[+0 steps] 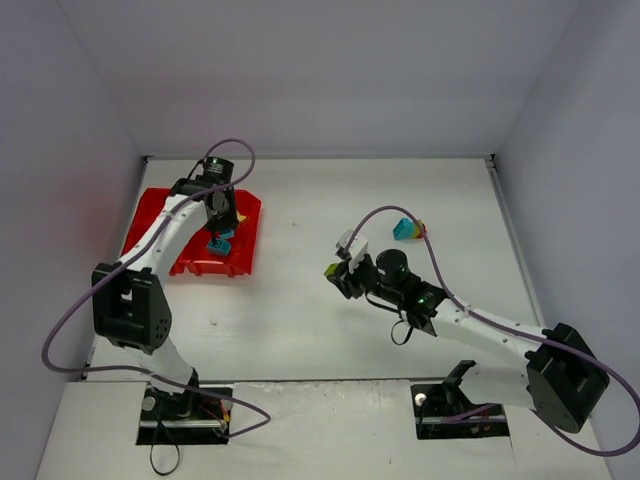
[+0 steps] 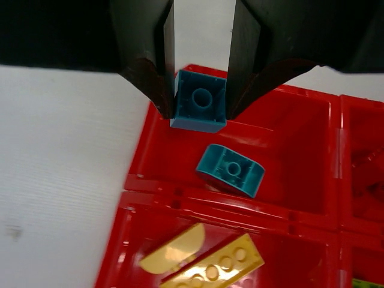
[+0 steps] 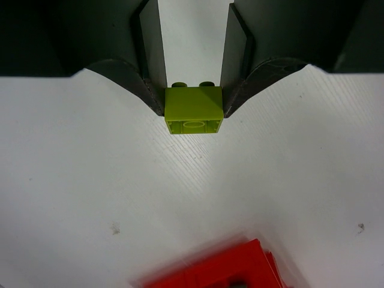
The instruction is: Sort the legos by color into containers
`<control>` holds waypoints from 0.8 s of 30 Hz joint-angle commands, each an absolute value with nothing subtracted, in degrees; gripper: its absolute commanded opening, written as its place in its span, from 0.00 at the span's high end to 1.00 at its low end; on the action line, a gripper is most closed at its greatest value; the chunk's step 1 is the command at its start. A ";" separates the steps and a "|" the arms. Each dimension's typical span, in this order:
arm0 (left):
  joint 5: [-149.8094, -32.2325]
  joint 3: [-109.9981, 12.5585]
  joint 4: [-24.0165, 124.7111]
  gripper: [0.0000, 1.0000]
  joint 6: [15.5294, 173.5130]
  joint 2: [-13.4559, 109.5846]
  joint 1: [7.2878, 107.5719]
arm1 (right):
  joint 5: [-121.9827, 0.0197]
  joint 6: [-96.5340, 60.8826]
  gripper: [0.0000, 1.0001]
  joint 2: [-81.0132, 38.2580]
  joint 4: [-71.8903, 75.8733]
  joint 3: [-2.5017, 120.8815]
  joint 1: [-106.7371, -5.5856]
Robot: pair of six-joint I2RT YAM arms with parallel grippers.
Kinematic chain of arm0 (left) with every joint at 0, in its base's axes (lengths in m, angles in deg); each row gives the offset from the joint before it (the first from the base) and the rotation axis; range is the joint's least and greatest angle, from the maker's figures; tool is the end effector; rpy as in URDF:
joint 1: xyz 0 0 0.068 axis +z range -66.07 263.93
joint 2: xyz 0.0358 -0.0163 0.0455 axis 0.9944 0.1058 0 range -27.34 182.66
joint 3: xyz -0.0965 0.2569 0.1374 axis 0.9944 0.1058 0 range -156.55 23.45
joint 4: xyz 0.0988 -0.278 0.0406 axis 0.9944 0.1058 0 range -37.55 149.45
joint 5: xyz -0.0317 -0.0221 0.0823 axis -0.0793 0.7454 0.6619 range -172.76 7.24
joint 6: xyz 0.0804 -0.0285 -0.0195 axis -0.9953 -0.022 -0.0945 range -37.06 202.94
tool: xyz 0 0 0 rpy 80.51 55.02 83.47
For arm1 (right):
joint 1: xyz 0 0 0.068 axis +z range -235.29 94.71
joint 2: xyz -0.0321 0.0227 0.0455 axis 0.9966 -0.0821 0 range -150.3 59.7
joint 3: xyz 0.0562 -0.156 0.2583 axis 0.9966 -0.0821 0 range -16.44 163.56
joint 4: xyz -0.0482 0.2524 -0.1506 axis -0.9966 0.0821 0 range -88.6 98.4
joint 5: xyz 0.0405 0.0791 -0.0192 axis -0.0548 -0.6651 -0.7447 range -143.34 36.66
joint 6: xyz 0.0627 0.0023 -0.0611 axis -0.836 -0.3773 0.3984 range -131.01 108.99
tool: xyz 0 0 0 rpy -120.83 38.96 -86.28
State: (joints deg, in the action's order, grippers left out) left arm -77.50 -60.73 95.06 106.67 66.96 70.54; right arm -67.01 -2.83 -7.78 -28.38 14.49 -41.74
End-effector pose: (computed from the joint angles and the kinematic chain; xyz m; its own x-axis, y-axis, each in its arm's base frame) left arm 0.4138 -0.0911 0.3006 -0.7798 -0.2264 -0.5837 -0.1500 0.9727 -0.1769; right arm 0.2175 0.2319 0.2516 0.0348 -0.1576 -0.9869 -0.8432 0.5254 -0.1137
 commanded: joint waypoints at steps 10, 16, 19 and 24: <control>-69.66 -63.56 94.99 0.57 105.44 73.03 74.61 | -66.08 -3.45 1.00 -4.37 -34.37 14.41 -41.78; -74.91 -63.39 96.57 0.33 105.88 68.39 73.57 | -66.61 -3.19 1.00 -4.02 -35.08 14.05 -41.87; -80.63 -62.51 96.22 0.32 106.50 63.21 71.63 | -67.31 -2.84 1.00 -3.32 -35.87 13.62 -41.78; -99.76 -59.70 91.32 0.32 109.92 55.38 64.08 | -68.54 -2.49 1.00 -1.38 -37.19 12.74 -41.78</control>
State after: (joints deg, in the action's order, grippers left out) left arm -86.49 -60.06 95.35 107.43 61.63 68.20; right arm -67.34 -3.22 -3.85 -30.74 12.44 -41.74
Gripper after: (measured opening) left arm 0.681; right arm 0.335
